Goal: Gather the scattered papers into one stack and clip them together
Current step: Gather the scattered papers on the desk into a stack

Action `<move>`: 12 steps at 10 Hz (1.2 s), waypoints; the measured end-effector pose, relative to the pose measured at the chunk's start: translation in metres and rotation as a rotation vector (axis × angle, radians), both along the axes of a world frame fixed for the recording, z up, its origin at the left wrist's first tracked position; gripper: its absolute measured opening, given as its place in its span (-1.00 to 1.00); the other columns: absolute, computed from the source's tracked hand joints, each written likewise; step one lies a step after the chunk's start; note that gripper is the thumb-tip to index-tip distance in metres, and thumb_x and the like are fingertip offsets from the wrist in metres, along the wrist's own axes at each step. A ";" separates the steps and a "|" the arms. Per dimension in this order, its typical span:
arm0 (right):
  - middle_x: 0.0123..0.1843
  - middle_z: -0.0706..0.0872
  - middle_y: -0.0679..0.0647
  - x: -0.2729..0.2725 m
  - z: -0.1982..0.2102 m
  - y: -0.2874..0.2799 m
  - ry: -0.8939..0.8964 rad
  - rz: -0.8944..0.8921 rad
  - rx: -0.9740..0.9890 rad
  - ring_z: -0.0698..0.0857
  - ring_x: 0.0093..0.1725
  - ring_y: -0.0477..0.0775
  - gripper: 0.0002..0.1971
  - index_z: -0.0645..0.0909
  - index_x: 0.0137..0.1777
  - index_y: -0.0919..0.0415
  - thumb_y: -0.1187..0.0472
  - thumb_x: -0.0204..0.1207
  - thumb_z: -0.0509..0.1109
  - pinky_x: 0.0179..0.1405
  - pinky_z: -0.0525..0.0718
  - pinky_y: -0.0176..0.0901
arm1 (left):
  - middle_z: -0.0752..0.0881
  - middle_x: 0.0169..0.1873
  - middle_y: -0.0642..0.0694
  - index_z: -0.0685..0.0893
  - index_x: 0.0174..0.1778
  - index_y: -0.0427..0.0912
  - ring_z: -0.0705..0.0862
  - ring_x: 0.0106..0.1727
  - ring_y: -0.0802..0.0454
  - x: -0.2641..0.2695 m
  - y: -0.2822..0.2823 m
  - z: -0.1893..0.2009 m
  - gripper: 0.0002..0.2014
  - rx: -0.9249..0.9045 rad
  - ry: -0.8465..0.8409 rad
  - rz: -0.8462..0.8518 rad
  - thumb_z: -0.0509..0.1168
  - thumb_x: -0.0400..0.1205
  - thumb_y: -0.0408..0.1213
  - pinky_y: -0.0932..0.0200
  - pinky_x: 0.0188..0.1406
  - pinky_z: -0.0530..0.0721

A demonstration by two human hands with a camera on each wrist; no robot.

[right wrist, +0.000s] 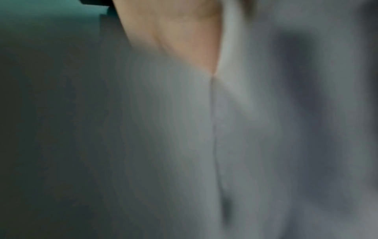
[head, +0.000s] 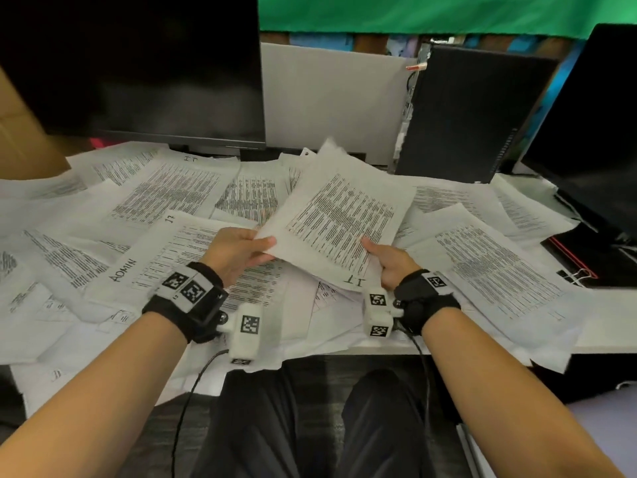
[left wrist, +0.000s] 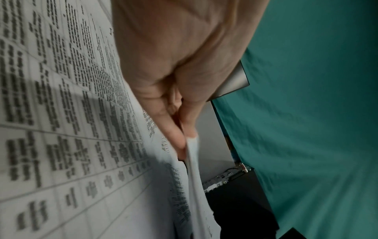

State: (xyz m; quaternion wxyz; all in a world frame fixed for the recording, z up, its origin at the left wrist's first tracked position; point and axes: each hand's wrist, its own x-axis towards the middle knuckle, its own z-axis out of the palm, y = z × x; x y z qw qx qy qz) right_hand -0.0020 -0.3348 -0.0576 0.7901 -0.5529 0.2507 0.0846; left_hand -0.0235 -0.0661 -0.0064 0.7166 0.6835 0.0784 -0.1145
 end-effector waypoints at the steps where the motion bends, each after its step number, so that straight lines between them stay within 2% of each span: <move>1: 0.28 0.73 0.30 0.006 -0.003 -0.004 0.020 0.039 -0.058 0.72 0.28 0.30 -0.60 0.58 0.39 0.38 0.25 0.58 0.44 0.15 0.72 0.22 | 0.78 0.01 -0.16 0.67 0.04 -0.30 0.80 -0.11 0.11 -0.002 -0.005 -0.003 -0.88 -0.058 -0.101 0.008 0.29 0.65 -0.38 0.31 -0.09 0.76; 2: 0.25 0.76 0.27 0.012 -0.012 -0.013 0.025 0.072 -0.109 0.73 0.26 0.28 -0.47 0.63 0.35 0.32 0.14 0.41 0.60 0.30 0.64 0.29 | 0.80 -0.12 -0.03 0.65 0.06 -0.22 0.78 -0.21 0.18 -0.008 -0.014 0.003 -0.87 -0.155 -0.163 -0.017 0.21 0.69 -0.34 0.30 -0.05 0.75; 3: 0.23 0.79 0.19 0.025 -0.034 -0.019 -0.017 0.084 -0.180 0.74 0.25 0.24 -0.08 0.70 0.28 0.24 -0.11 -0.13 0.83 0.36 0.62 0.27 | 0.79 -0.12 -0.08 0.65 0.08 -0.23 0.77 -0.24 0.15 -0.012 -0.015 0.003 -0.83 -0.229 -0.162 -0.005 0.22 0.68 -0.27 0.38 -0.22 0.73; 4: 0.28 0.72 0.29 0.004 -0.012 -0.002 -0.041 0.024 -0.259 0.73 0.23 0.28 -0.52 0.60 0.36 0.37 0.15 0.50 0.55 0.20 0.74 0.06 | 0.79 -0.01 -0.13 0.63 0.16 -0.26 0.79 0.03 0.02 -0.015 0.006 0.003 -0.79 -0.294 -0.080 0.084 0.24 0.68 -0.26 0.21 0.08 0.71; 5: 0.08 0.78 0.25 0.003 -0.014 -0.001 -0.053 -0.011 -0.287 0.78 -0.05 0.20 -0.76 0.65 0.20 0.38 0.30 0.59 0.45 -0.27 0.80 -0.16 | 0.59 0.38 -0.29 0.52 0.40 -0.31 0.56 0.41 -0.25 -0.022 0.053 -0.003 -0.59 -0.071 -0.036 0.538 0.27 0.65 -0.25 -0.13 0.45 0.49; 6: 0.11 0.80 0.29 0.008 -0.021 0.005 -0.065 -0.084 -0.361 0.78 0.06 0.30 -0.86 0.73 0.02 0.27 0.27 0.50 0.53 0.13 0.75 0.27 | 0.43 0.49 -0.33 0.38 0.51 -0.31 0.43 0.49 -0.32 -0.048 0.099 -0.019 -0.34 0.263 0.087 1.038 0.31 0.53 -0.09 -0.22 0.47 0.42; 7: 0.04 0.77 0.19 0.008 -0.023 0.014 -0.094 -0.121 -0.537 0.74 0.06 0.23 -0.89 0.66 -0.07 0.23 0.20 0.53 0.50 0.21 0.71 0.21 | 0.46 0.46 -0.39 0.37 0.49 -0.38 0.48 0.44 -0.36 -0.058 0.123 -0.040 -0.24 0.125 0.131 1.040 0.33 0.43 -0.02 -0.26 0.40 0.49; 8: 0.07 0.73 0.15 0.008 -0.023 0.017 -0.129 -0.158 -0.494 0.71 0.02 0.17 -0.74 0.64 0.19 0.26 0.19 0.56 0.48 0.15 0.72 0.09 | 0.57 0.35 -0.41 0.39 0.47 -0.43 0.64 0.29 -0.30 -0.050 0.115 -0.061 -0.28 -0.121 0.052 0.879 0.42 0.45 -0.15 -0.10 0.09 0.74; 9: 0.13 0.76 0.18 0.008 -0.023 0.016 -0.176 -0.148 -0.358 0.77 -0.05 0.18 -0.66 0.59 0.28 0.24 0.29 0.51 0.50 -0.10 0.76 -0.03 | 0.50 0.42 -0.39 0.04 0.62 -0.24 0.64 0.28 -0.33 -0.047 0.095 -0.062 0.01 -0.096 0.075 0.708 0.53 0.37 -0.23 -0.14 -0.05 0.76; 10: 0.24 0.72 0.16 0.008 -0.025 0.014 -0.194 -0.090 -0.373 0.74 0.07 0.19 -0.48 0.49 0.46 0.20 0.39 0.49 0.45 -0.16 0.72 -0.13 | 0.35 0.55 -0.28 -0.16 0.60 0.26 0.50 0.43 -0.32 -0.043 0.076 -0.050 0.16 0.008 -0.012 0.533 0.50 0.33 -0.44 -0.28 0.28 0.59; 11: 0.37 0.65 0.14 0.008 -0.024 0.014 -0.197 -0.071 -0.386 0.68 0.25 0.22 -0.39 0.38 0.57 0.17 0.40 0.54 0.43 0.02 0.76 -0.01 | 0.53 0.26 -0.03 0.20 0.60 -0.11 0.57 0.28 -0.09 -0.053 0.058 -0.029 -0.29 0.373 -0.262 0.490 0.35 0.56 -0.49 -0.02 0.26 0.59; 12: 0.47 0.55 0.08 0.004 -0.023 0.012 -0.201 -0.089 -0.403 0.57 0.39 0.20 -0.30 0.28 0.64 0.10 0.33 0.53 0.46 0.42 0.55 0.23 | 0.65 0.07 -0.17 0.44 0.43 -0.31 0.63 0.10 -0.18 -0.064 0.051 0.014 -0.61 0.724 -0.524 0.453 0.27 0.67 -0.40 -0.10 0.17 0.64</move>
